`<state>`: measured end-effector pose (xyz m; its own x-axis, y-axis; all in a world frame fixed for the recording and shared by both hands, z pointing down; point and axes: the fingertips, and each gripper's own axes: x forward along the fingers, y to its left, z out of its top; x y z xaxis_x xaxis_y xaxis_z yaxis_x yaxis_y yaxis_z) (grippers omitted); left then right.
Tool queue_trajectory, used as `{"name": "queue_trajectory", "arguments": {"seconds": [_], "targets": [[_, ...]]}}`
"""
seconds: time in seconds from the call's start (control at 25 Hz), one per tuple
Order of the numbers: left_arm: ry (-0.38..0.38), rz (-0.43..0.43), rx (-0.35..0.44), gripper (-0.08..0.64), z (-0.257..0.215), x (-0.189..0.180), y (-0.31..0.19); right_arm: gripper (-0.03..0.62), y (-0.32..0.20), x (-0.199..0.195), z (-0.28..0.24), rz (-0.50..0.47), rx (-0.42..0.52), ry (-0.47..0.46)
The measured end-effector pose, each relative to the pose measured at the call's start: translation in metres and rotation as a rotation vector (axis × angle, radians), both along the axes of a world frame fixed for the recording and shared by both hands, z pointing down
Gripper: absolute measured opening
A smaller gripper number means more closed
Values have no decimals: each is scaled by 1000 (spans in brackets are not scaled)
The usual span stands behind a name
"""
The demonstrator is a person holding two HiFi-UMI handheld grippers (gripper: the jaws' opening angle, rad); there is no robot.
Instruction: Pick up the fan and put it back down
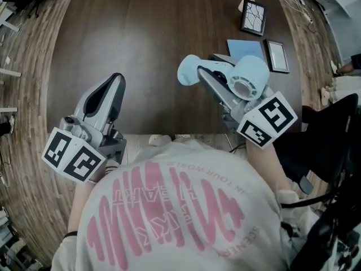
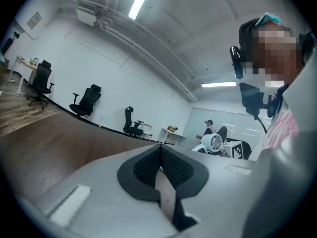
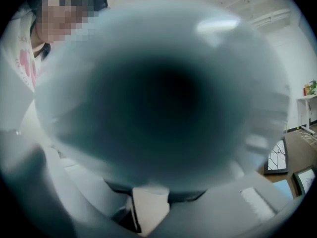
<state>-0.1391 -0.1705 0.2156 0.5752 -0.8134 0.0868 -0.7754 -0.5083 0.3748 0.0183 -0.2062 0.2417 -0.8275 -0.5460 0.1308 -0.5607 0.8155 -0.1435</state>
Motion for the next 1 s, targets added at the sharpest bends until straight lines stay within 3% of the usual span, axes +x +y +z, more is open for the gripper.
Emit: {"name": "queue_trajectory", "arguments": {"seconds": [0.2,0.48,1.0], "targets": [[-5,-54,-59,20,16,1,10,150,-17,16,40,23,-99,24],[-1,-151,-101,20,33,-16,20,149,-35,18,87,29,-134,84],[-5,-211,-133,20,48,-18,19,149,-47,16,153,-5,-227,165]]}}
